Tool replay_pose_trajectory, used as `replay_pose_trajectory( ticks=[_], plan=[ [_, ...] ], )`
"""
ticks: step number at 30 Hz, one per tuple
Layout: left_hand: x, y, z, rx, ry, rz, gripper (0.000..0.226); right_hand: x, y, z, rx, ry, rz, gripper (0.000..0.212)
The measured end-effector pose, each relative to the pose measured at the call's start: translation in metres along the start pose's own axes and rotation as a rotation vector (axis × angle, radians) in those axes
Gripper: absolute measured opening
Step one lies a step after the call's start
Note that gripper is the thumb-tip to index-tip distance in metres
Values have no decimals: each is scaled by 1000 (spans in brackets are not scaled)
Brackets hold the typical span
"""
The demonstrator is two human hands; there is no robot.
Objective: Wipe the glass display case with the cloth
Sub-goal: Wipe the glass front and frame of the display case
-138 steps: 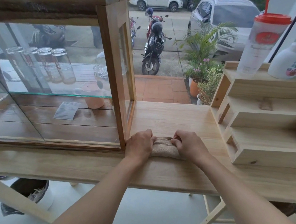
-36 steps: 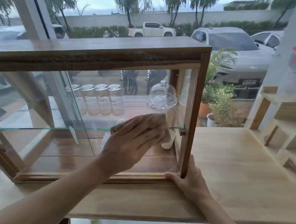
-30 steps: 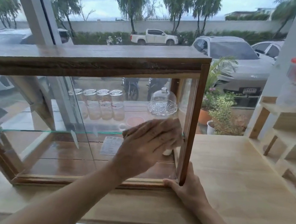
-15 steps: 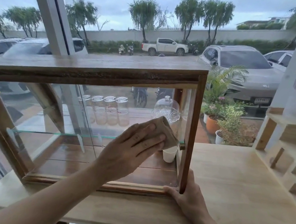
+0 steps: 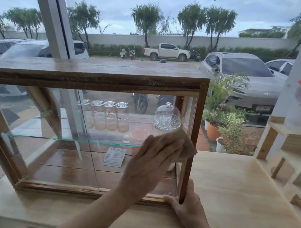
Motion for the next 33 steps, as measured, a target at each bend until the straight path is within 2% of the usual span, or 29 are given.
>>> replay_pose_trajectory(
  ticks=[3,5,8,10,13,16,19,21,24,26,29,31,33],
  plan=[
    [27,0,-7,-78,160,56,46,-1,0,0,5,1,-12,63],
    [14,-10,-29,-78,213,59,53,2,1,-1,0,9,-9,64],
    [-16,-19,-21,-35,161,14,62,3,1,-2,-17,15,6,62],
    [-3,-9,3,-58,131,-21,54,4,1,-2,-22,8,0,60],
    [28,0,1,-93,199,-9,48,5,2,-1,-16,5,-6,59],
    [14,-12,-31,-96,280,-35,46,7,1,-3,-12,4,-21,60],
    [-11,-17,-19,-105,207,-55,46,7,1,-3,-5,-10,-35,60],
    [2,-11,-4,-125,200,-52,49,7,2,-3,-18,-15,-40,58],
    [22,-12,-21,-178,343,-61,62,8,1,-4,-27,-4,-33,58],
    [2,-21,-42,-141,407,-89,54,7,1,-5,-30,-4,-30,58],
    [-38,-28,-32,-65,236,-139,46,6,0,-4,-33,-8,-28,58],
    [-20,-20,-12,-103,197,-139,47,6,0,-5,-37,-5,-38,57],
    [8,-12,-6,-159,316,-119,56,7,0,-4,-36,-3,-37,57]
  ],
)
Point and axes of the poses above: each hand's wrist, its own z-axis towards the middle knuckle, its own y-axis out of the back of the hand, x = y × z, the point moved 2 cm from there along z, towards the middle knuckle, and after that the axes turned 12 degrees about -y, right-handed, at the moved point
